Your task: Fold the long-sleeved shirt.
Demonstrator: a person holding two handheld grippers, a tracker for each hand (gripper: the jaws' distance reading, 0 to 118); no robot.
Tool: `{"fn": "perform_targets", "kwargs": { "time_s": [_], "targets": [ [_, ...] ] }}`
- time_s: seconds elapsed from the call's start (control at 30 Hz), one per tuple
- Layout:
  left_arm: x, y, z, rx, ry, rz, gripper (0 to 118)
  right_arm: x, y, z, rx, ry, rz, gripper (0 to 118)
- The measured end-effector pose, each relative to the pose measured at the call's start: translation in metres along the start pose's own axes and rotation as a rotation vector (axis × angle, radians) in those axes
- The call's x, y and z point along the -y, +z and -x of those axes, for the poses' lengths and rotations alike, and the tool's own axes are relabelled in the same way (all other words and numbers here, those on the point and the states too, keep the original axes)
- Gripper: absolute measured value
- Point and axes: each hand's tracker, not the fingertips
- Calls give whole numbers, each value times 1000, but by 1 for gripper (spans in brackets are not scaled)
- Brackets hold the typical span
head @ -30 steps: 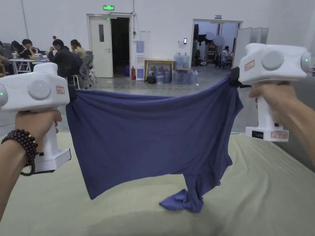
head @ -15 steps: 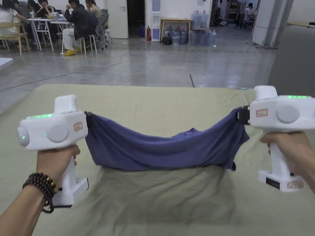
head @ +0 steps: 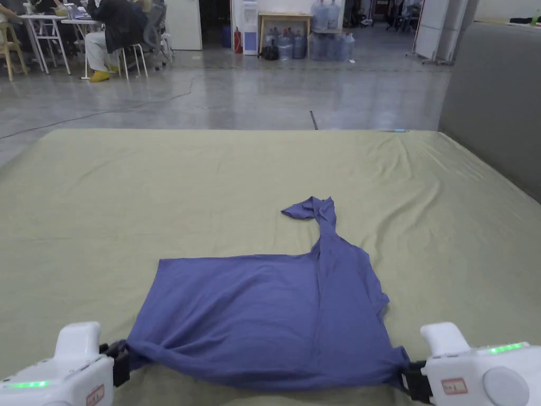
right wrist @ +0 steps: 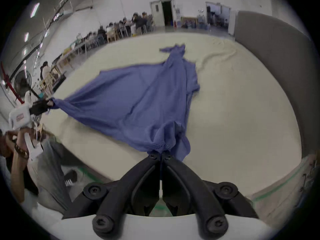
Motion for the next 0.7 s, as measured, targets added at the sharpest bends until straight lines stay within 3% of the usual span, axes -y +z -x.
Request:
{"fn": "perform_targets", "kwargs": {
  "time_s": [0.13, 0.23, 0.27, 0.33, 0.37, 0.5, 0.53, 0.57, 0.6, 0.63, 0.67, 0.7],
  "targets": [
    [17, 0, -1, -12, -5, 67, 1, 8, -20, 2, 63, 24, 68, 2],
    [19, -1, -3, -7, 3, 79, 2, 5, -28, 1, 48, 10, 91, 3],
    [18, -1, -2, -6, 7, 78, 12, 4, -29, 1, 52, 2, 86, 11],
    [14, -1, -2, -14, 19, 87, 109, 3, -25, -1, 51, -11, 71, 97],
    [11, -1, -1, -19, 33, 97, 118, 2, -24, -2, 46, -16, 74, 118],
    [-14, 13, -1, 22, 69, 50, 118, -11, 2, -5, 20, -74, -20, 116],
    [-22, 15, -2, 21, 67, 35, 117, -18, 8, -7, 28, -100, -44, 109],
    [-31, 18, -5, 20, 64, 17, 104, -25, 14, -10, 35, -124, -75, 93],
    [-41, 21, -7, 28, 64, -4, 84, -32, 21, -12, 35, -140, -127, 72],
    [-52, 22, -10, 40, 69, -21, 68, -39, 25, -14, 46, -146, -163, 59],
    [-57, 19, -7, 54, 76, -39, 68, -44, 25, -15, 74, -151, -173, 59],
    [-66, 14, -9, 50, 79, -38, 0, -50, 22, -17, 125, -149, -190, 2]
  ]
}}
